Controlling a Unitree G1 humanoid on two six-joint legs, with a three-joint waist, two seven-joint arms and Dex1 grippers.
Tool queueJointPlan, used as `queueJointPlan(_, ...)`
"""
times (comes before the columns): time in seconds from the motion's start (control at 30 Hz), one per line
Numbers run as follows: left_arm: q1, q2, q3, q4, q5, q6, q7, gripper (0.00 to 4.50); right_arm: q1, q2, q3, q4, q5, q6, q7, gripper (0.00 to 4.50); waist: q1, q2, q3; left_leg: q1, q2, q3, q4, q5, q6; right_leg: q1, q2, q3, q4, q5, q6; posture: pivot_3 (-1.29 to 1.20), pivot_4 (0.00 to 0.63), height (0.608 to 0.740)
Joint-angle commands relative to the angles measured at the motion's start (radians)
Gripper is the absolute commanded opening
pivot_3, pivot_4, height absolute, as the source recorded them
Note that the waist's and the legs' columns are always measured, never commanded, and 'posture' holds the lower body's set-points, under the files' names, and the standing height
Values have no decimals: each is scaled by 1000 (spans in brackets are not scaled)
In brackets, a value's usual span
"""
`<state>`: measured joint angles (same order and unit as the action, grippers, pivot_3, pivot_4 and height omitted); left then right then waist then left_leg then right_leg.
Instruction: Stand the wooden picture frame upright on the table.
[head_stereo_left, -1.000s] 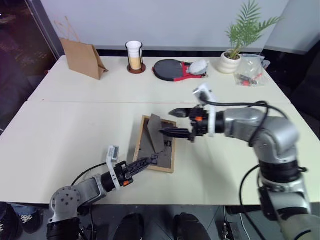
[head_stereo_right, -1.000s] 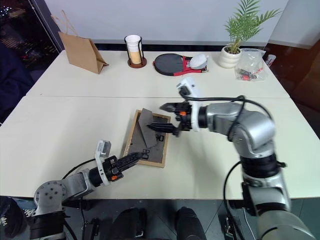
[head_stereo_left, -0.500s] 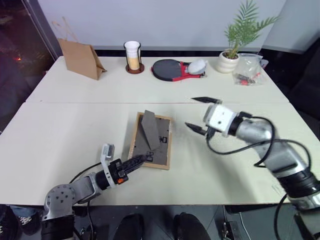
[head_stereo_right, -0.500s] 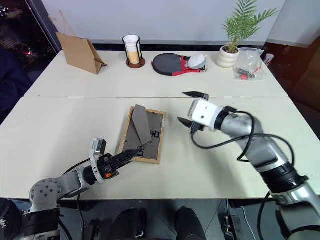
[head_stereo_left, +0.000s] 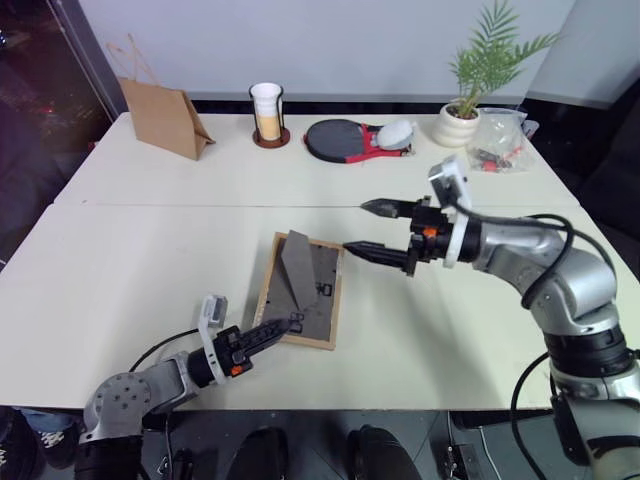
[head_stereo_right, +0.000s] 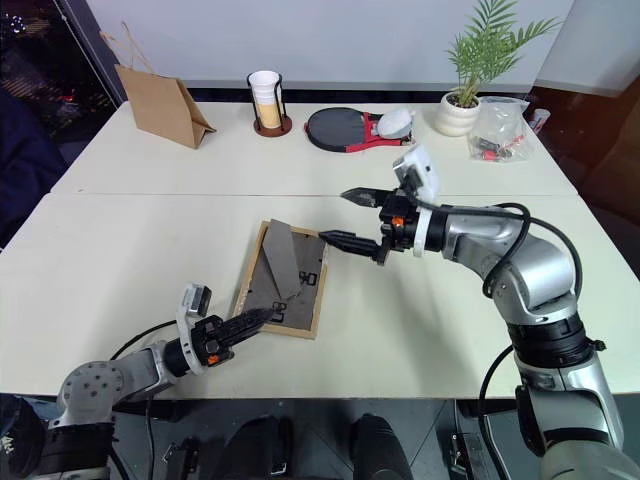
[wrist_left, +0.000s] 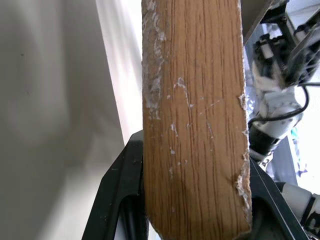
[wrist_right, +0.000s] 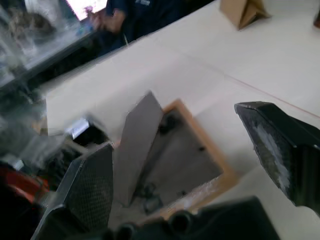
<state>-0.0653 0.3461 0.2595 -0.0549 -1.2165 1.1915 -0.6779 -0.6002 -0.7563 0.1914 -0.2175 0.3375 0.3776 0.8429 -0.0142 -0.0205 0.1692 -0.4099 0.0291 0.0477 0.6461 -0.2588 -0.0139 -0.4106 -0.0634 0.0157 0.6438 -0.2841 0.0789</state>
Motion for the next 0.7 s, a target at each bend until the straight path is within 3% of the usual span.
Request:
queueJointPlan(0.03, 0, 8, 25, 13, -42, 5, -37, 1108, 7, -58, 107, 168, -417, -568, -97, 4459, 0, 0, 0, 0, -1, 0, 0, 0, 0, 0, 0, 0, 0, 0, 0, 0, 150, 740)
queueJointPlan(0.23, 1, 25, 39, 53, -74, 26, -67, 1108, -51, -50, 160, 425, -889, -1086, -508, 4459, -6, 0, 0, 0, 0, 2, 2, 1, -1, -1, 1, 2, 2, 0, 0, 0, 150, 740)
queueJointPlan(0.4, -6, 31, 42, 63, -76, 36, -71, 1108, -97, 22, 209, 534, -1101, -1188, -725, 4459, -8, 0, 0, 2, 0, 2, 2, 2, -3, 0, 3, 2, 4, 0, 0, 0, 150, 740)
queueJointPlan(0.7, 34, 71, 52, 70, -62, 35, -138, 1108, -163, 135, 290, 642, -1291, -1206, -922, 4459, -11, 0, 0, 2, 1, 2, 3, 3, -4, 0, 4, 2, 6, 2, 4, 0, 150, 740)
